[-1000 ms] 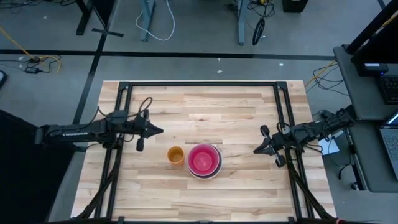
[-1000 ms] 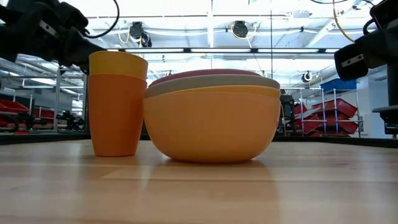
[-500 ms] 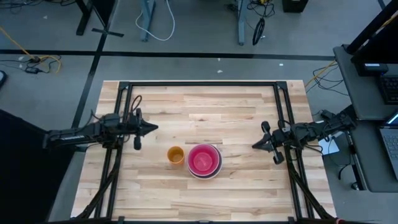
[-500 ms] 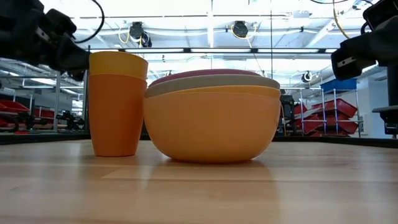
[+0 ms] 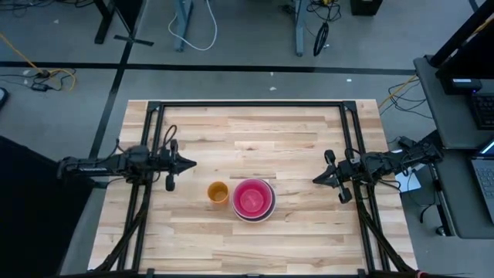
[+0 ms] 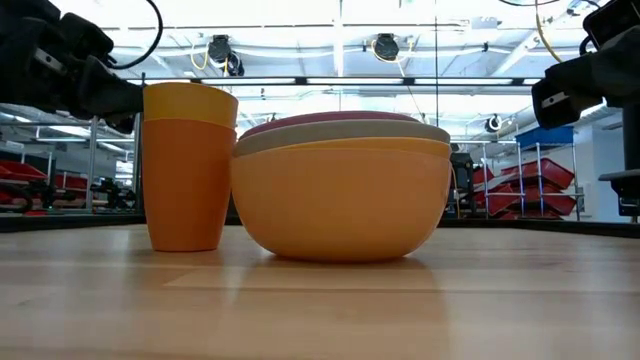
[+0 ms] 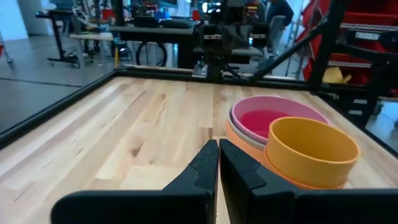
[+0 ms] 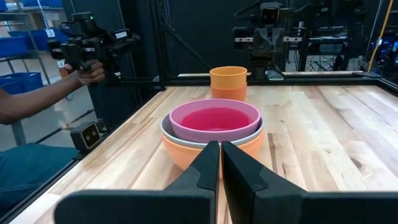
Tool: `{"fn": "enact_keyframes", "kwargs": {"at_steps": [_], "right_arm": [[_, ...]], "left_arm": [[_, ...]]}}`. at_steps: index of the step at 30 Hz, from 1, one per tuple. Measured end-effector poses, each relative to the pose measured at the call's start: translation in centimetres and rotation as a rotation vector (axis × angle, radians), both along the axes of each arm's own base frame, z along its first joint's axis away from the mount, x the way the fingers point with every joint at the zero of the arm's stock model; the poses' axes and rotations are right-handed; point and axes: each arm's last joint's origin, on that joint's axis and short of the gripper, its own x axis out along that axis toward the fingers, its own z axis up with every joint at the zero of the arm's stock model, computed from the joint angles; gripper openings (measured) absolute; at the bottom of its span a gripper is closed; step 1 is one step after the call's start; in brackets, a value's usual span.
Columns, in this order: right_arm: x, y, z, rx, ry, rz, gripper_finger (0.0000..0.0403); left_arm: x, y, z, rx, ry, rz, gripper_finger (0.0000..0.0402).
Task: Nest bowls inside each other
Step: Return to Home Position
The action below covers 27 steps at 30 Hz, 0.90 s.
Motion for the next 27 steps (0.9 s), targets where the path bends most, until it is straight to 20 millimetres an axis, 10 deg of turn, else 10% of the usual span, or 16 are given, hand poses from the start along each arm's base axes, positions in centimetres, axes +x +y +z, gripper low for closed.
{"fn": "enact_keyframes", "kwargs": {"at_steps": [27], "right_arm": [[0.12,-0.58,0.06,-0.06,-0.013,-0.057,0.0]], "left_arm": [[0.0,-0.07,-0.01,0.036,0.003,-0.001,0.0]]}}
